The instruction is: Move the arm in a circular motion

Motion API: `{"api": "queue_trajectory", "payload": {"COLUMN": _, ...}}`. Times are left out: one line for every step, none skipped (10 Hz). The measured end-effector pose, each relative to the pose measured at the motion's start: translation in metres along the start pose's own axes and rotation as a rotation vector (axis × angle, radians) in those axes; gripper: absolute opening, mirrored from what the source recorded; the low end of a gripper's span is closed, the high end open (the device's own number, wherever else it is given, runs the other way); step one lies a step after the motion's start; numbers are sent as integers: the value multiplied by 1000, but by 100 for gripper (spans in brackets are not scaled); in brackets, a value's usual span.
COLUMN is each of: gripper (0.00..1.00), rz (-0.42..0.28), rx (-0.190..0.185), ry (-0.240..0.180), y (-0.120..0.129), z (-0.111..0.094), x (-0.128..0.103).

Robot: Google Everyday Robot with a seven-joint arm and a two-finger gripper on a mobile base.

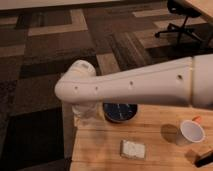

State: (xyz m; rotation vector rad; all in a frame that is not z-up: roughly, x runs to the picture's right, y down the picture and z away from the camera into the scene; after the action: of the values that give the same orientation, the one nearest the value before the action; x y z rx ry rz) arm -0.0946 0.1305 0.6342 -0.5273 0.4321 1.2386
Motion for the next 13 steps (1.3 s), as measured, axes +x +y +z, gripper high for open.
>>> {"api": "queue_trajectory", "payload": {"gripper": 65, "rz": -40, "rx": -2, "ry": -8, "y": -1, "z": 5, "x": -16}}
{"api": "queue_trajectory", "payload": {"gripper": 65, "rz": -75, "rx": -2, "ry": -16, "y": -6, "z": 12, "x": -34}}
{"api": "queue_trajectory", "payload": {"gripper": 65, "rz": -114, "rx": -12, "ry": -29, "y": -14, "z": 22, "x": -59}}
{"api": "queue_trajectory", "payload": {"gripper": 65, "rz": -128, "rx": -15, "ry": -34, "y": -20, "z": 27, "x": -71}}
{"api": "queue_trajectory", "payload": {"gripper": 65, "rz": -147, "rx": -20, "ry": -44, "y": -30, "z": 33, "x": -88}}
{"api": "queue_trajectory", "payload": {"gripper": 65, "rz": -161, "rx": -15, "ry": -59, "y": -52, "z": 40, "x": -109}}
{"api": "queue_trajectory", "payload": {"gripper": 65, "rz": -160, "rx": -6, "ry": -67, "y": -69, "z": 43, "x": -119}}
{"api": "queue_trajectory", "payload": {"gripper": 65, "rz": -154, "rx": 4, "ry": -77, "y": -85, "z": 44, "x": -126}}
{"api": "queue_trajectory", "payload": {"gripper": 65, "rz": -139, "rx": 22, "ry": -91, "y": -109, "z": 44, "x": -131}}
{"api": "queue_trajectory", "payload": {"gripper": 65, "rz": -130, "rx": 31, "ry": -94, "y": -121, "z": 44, "x": -132}}
{"api": "queue_trajectory", "payload": {"gripper": 65, "rz": -107, "rx": 52, "ry": -92, "y": -148, "z": 45, "x": -128}}
{"api": "queue_trajectory", "payload": {"gripper": 65, "rz": -82, "rx": 64, "ry": -85, "y": -167, "z": 46, "x": -122}}
{"api": "queue_trajectory", "payload": {"gripper": 65, "rz": -81, "rx": 64, "ry": -83, "y": -167, "z": 47, "x": -121}}
